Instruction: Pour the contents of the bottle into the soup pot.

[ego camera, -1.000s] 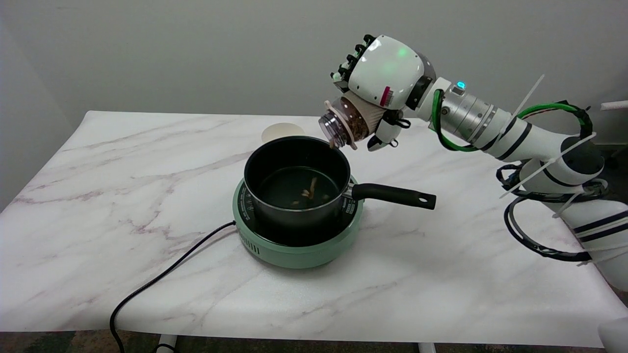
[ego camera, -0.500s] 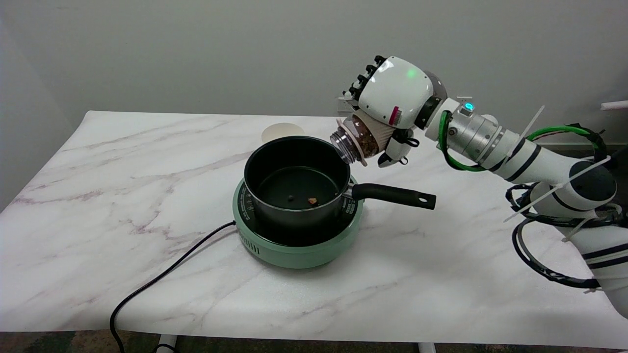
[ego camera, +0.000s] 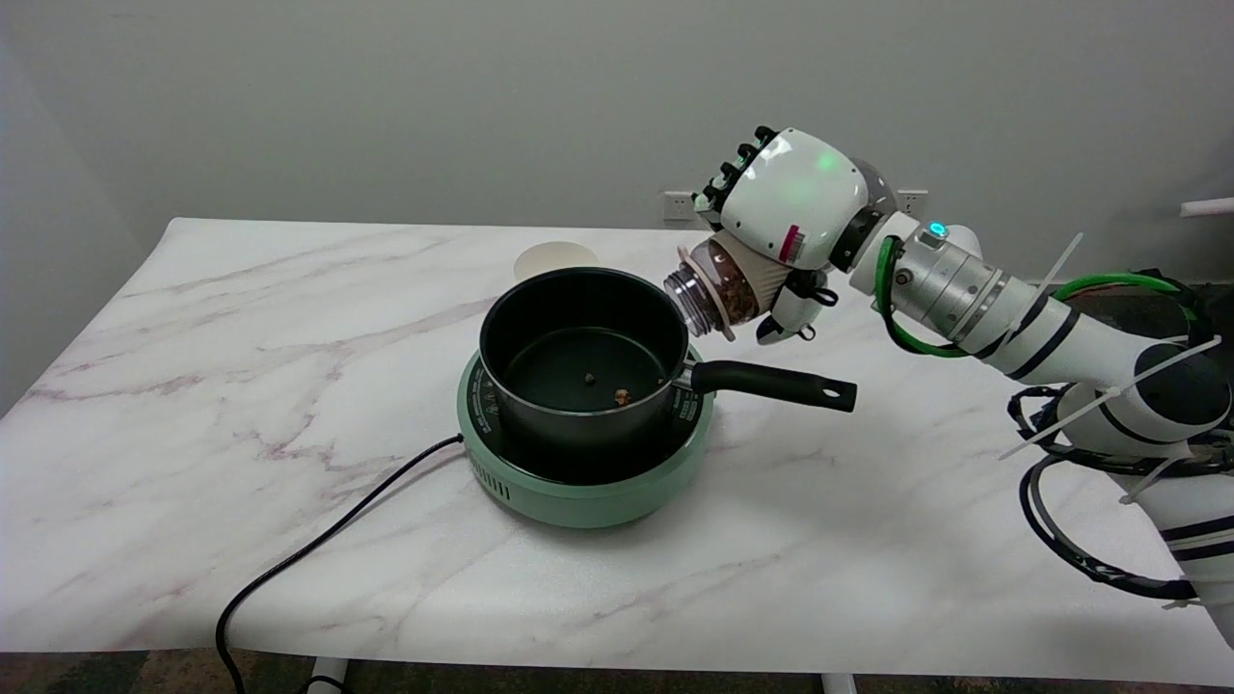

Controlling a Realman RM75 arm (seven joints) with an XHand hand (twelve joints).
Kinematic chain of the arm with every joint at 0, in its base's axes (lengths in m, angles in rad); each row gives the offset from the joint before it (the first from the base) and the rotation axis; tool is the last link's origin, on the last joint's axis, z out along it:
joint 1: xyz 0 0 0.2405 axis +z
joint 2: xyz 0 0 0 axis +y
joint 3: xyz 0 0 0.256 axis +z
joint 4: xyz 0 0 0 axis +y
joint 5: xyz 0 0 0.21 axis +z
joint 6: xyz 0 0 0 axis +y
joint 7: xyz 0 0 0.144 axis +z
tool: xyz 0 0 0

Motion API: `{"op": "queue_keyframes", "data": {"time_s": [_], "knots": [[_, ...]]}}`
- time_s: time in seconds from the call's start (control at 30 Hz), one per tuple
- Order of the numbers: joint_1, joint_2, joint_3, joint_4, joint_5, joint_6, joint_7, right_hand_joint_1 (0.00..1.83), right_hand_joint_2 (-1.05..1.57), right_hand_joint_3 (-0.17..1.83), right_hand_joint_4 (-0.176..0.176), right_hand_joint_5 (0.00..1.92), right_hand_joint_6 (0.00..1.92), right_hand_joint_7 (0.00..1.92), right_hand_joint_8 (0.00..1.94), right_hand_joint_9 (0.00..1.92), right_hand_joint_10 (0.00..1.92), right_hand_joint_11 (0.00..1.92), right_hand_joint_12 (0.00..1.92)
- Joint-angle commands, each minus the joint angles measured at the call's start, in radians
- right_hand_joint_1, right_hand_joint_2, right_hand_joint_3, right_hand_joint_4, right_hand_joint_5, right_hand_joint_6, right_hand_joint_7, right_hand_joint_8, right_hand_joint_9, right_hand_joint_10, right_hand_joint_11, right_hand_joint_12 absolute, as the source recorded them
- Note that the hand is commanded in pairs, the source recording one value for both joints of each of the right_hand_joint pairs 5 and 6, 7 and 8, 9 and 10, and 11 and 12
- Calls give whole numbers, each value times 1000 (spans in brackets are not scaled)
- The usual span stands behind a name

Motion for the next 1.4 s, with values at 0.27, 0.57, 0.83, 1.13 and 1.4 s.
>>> {"op": "queue_keyframes", "data": {"time_s": [0.27,0.57,0.83,1.13,1.4], "knots": [[23,-3,1,20,-7,-30,17,1100,1571,424,0,1920,1920,1717,1717,1674,1674,1388,1388],[65,6,-34,8,0,-34,19,1098,1571,426,0,1920,1920,1704,1704,1669,1669,1384,1384],[142,28,-113,43,-78,-18,74,1112,1542,428,0,1905,1905,1694,1694,1660,1660,1379,1379],[202,29,-126,-66,-24,-36,35,1121,1519,442,0,1894,1894,1685,1685,1646,1646,1364,1364],[256,31,-175,-88,-27,-27,39,1130,1491,446,0,1878,1878,1674,1674,1637,1637,1358,1358]]}}
